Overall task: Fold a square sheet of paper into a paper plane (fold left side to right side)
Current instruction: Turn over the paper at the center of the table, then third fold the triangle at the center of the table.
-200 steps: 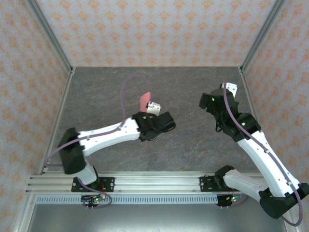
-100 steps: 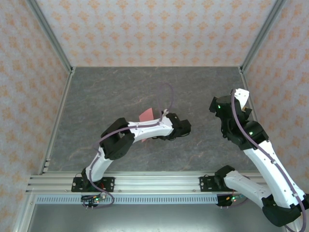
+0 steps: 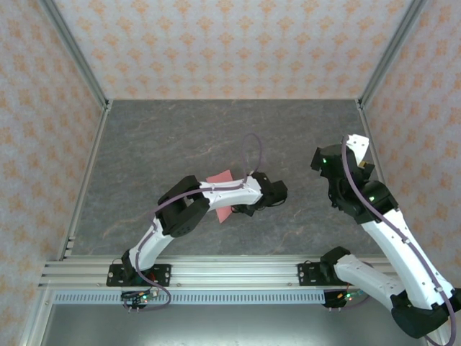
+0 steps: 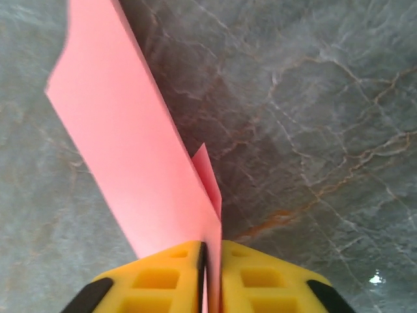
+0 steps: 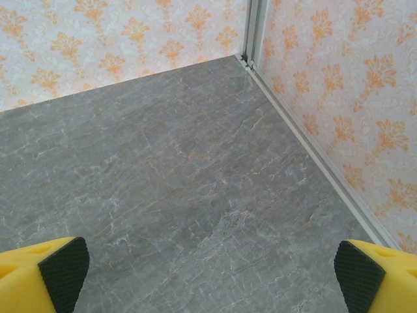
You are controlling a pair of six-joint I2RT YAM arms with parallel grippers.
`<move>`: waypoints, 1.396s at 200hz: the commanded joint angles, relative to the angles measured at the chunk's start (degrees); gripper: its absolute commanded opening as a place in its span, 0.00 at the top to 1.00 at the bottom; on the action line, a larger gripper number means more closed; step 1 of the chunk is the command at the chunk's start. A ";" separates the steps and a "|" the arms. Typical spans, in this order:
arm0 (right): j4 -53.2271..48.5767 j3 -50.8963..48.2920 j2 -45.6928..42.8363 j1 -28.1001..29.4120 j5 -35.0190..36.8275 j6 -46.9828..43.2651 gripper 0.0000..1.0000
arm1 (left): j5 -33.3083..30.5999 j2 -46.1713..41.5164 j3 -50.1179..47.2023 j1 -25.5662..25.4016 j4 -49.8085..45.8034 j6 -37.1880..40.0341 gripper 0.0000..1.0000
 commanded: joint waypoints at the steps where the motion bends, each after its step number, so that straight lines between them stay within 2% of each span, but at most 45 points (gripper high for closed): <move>1: 0.80 -0.86 0.84 -0.08 -2.75 -1.18 0.00 | 4.60 -7.03 -3.29 -0.38 5.67 3.75 0.79; 55: 3.70 -1.45 6.16 -0.08 -17.23 -1.33 0.00 | 13.60 -21.27 -8.69 0.37 13.81 10.93 0.49; 74: 5.64 -2.26 7.79 -0.08 -22.80 -0.13 0.00 | 18.47 -27.38 -12.82 2.62 17.18 11.11 0.44; 102: 9.31 -3.72 11.02 0.01 -32.38 1.50 0.02 | 27.73 -37.94 -24.79 11.85 24.75 6.56 0.41; 122: 14.72 -5.84 13.47 0.50 -40.41 2.98 0.05 | 33.83 -43.95 -34.90 19.61 32.05 0.11 0.38; 145: 19.63 -8.46 15.36 2.87 -44.25 3.62 0.06 | 41.58 -47.23 -44.17 26.67 41.55 -4.40 0.37; 170: 21.98 -10.89 15.90 7.41 -43.29 2.16 0.07 | 47.59 -45.78 -48.63 30.23 49.46 -6.96 0.37; 205: 26.35 -16.15 15.64 16.63 -40.22 -1.38 0.07 | 49.69 -40.44 -48.96 31.15 54.28 -8.63 0.38; 243: 29.33 -19.78 18.87 32.27 -28.39 -8.34 0.04 | 51.26 -36.30 -47.97 32.91 57.85 -9.88 0.41; 279: 32.16 -19.38 26.04 40.91 -21.99 -14.21 0.01 | 51.43 -33.82 -47.05 34.30 56.93 -9.24 0.44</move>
